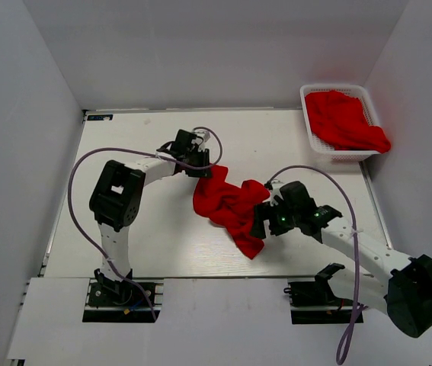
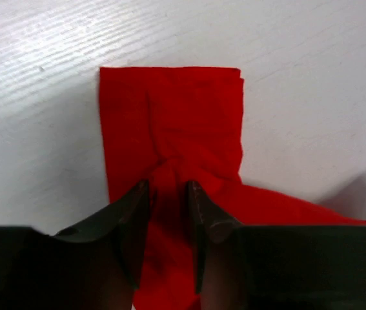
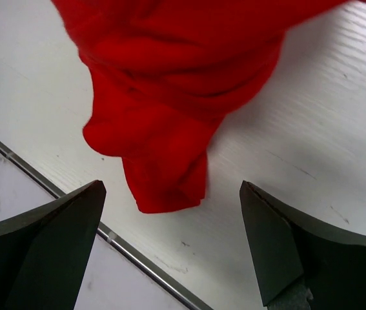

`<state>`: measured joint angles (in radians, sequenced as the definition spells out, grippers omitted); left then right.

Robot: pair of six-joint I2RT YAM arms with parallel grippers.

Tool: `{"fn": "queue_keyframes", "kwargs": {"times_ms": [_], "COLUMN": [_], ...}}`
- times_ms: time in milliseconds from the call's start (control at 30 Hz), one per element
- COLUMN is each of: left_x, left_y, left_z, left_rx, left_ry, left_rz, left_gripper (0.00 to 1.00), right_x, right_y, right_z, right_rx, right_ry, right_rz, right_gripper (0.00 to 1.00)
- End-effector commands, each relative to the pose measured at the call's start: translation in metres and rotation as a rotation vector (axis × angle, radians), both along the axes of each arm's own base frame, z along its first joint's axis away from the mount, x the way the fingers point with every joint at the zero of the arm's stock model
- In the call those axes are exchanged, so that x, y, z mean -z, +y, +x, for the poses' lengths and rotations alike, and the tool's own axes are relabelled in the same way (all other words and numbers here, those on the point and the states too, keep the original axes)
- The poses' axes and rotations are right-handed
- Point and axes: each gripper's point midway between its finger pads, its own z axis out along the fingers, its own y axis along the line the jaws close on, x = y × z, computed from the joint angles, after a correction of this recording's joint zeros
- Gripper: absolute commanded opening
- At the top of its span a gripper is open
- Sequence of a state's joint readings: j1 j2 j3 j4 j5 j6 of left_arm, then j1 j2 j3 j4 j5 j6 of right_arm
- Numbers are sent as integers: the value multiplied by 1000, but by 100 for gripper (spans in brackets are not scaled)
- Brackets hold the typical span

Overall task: Fold and stack the t-shirts
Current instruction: Flatten out the tshirt

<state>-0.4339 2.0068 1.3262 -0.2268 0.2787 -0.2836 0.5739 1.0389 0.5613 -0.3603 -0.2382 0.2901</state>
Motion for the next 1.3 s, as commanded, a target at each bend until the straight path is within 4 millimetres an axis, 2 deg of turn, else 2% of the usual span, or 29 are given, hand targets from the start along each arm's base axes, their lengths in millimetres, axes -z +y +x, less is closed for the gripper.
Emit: {"fn": "queue_keyframes", "kwargs": {"times_ms": [0,67,100,167,200,233,300,333,367,400,433,467,500,533,600,667,700,733,800,867,900,933,1000,1033,1067,1100,1167,1233,1267], "left_x": [-23,-22,-22,-24,-36,-35,-45,-60,-62,-70,-75,-93,-97,-105,-127,-144,-161,-164,-188,-213,-224,-236,-250,-259,-255,-268,-280,-299,-316], "left_y": [-12,-8,-13,-10,-10,-8,-7,-7,-4,-2,1,3,8,14,24,31,35,37,42,51,52,52,56,57,62,66,79,85,90], "left_z": [8,8,5,0,3,-2,-3,-3,-5,-3,-4,-3,-3,1,2,5,7,4,8,9,8,8,7,5,4,4,3,2,3], "left_rx": [10,-3,-1,-1,-8,-14,-15,-15,-24,-43,-52,-61,-83,-104,-135,-164,-173,-180,-200,-226,-223,-220,-222,-219,-235,-252,-291,-308,-340], "left_ry": [-58,-63,-58,-68,-106,-102,-131,-165,-172,-189,-201,-239,-256,-276,-319,-366,-404,-404,-457,-523,-547,-574,-612,-629,-616,-648,-689,-731,-764], "left_rz": [-7,7,2,-2,-14,-19,-34,-52,-46,-48,-45,-57,-45,-44,-49,-33,-33,-27,-25,-10,-15,-21,-20,-21,1,6,34,47,42], "left_gripper": [36,16,0,0,0,0,0,0,0,0,0,0,0,0,0,0,0,0,0,0,0,0,0,0,0,0,0,0,0], "right_x": [-11,-6,-5,1,2,5,10,10,9,8,3,-4,-6,-11,-25,-40,-51,-55,-78,-106,-123,-137,-141,-153,-153,-152,-176,-208,-229], "right_y": [20,28,30,41,45,49,51,51,45,43,35,30,27,11,-4,-34,-43,-47,-58,-63,-73,-72,-64,-58,-58,-62,-70,-80,-84], "right_z": [16,17,17,14,13,16,18,20,29,33,42,44,45,49,55,64,70,71,77,85,91,96,101,104,106,108,115,120,121], "right_rx": [-11,-24,-28,-57,-66,-58,-41,-12,41,78,152,185,208,283,360,482,537,548,610,647,693,678,632,613,611,630,674,723,754], "right_ry": [-83,-95,-94,-73,-74,-82,-77,-68,-99,-108,-141,-164,-174,-203,-252,-335,-375,-392,-455,-512,-563,-603,-609,-627,-628,-636,-692,-767,-804], "right_rz": [53,45,45,41,43,35,16,14,-17,-21,-30,-23,-23,-59,-70,-138,-146,-155,-142,-123,-140,-144,-151,-133,-141,-168,-177,-174,-149], "right_gripper": [90,90,90,90,90,89,78,66,48,0,0,0,0,0,0,0,0,0,0,0,0,0,0,0,0,0,0,0,0]}}
